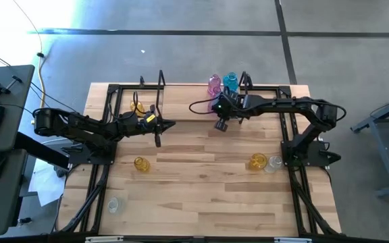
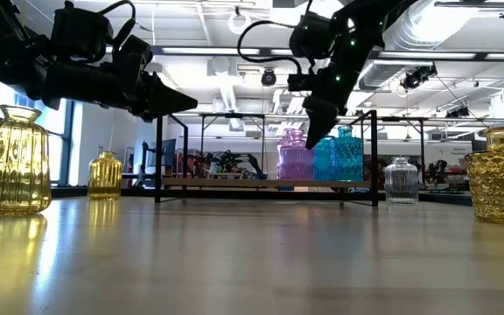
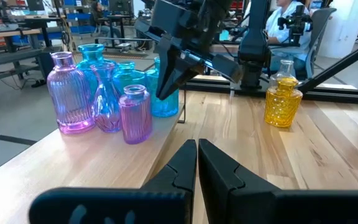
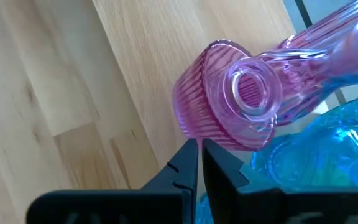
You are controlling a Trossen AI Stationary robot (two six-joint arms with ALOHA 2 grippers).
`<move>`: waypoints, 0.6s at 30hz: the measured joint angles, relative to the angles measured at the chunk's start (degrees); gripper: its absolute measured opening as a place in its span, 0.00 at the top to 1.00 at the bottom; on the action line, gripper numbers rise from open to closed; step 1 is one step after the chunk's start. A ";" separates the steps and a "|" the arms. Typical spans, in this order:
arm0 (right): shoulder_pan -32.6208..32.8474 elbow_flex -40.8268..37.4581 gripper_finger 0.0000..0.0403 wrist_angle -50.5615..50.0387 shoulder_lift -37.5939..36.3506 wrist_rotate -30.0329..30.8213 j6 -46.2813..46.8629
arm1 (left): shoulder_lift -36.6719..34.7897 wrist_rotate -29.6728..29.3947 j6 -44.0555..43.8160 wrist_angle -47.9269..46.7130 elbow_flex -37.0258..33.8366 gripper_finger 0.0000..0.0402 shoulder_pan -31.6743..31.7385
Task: Sort vases onto shelf
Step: Adjust the blue vase on the shelf
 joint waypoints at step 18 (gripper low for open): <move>2.40 9.32 0.97 -24.57 -8.64 4.75 6.04 | 0.00 0.00 -0.04 -0.17 0.00 0.98 0.02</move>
